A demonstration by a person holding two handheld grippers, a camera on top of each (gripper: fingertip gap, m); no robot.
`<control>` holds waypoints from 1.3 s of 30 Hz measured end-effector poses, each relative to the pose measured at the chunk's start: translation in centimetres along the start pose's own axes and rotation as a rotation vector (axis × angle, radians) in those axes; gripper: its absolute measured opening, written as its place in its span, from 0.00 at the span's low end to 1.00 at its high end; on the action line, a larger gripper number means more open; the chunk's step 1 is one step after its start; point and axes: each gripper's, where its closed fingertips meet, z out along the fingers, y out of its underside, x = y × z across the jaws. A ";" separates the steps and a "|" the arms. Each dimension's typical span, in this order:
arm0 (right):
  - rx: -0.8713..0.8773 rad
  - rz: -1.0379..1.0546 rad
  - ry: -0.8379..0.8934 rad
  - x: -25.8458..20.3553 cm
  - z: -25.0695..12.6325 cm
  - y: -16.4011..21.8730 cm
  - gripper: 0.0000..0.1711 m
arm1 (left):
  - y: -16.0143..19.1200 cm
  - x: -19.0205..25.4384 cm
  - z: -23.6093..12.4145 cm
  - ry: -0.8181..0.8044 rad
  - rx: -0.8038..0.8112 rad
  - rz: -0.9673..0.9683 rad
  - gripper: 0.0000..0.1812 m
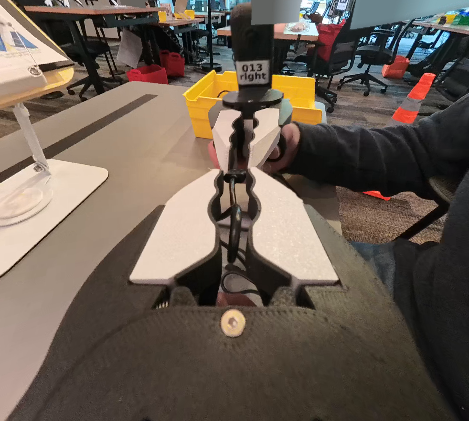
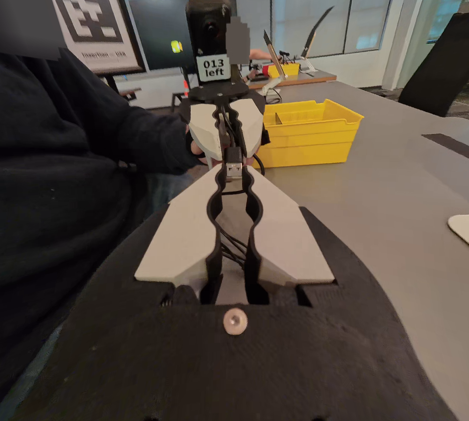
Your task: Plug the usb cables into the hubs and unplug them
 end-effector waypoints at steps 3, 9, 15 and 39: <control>0.066 0.058 -0.045 -0.1 -0.2 -0.2 0.06 | -0.4 0.1 0.1 0.020 0.051 -0.022 0.09; 0.117 0.116 -0.093 -0.3 -0.1 -0.1 0.06 | -1.4 0.1 0.0 0.074 0.182 -0.131 0.08; 0.139 0.142 -0.118 -0.2 -0.3 -0.1 0.06 | -1.3 0.5 0.0 0.152 0.217 -0.196 0.08; 0.134 0.148 -0.118 0.2 -0.4 0.6 0.06 | 0.7 0.2 0.4 0.126 0.129 -0.196 0.08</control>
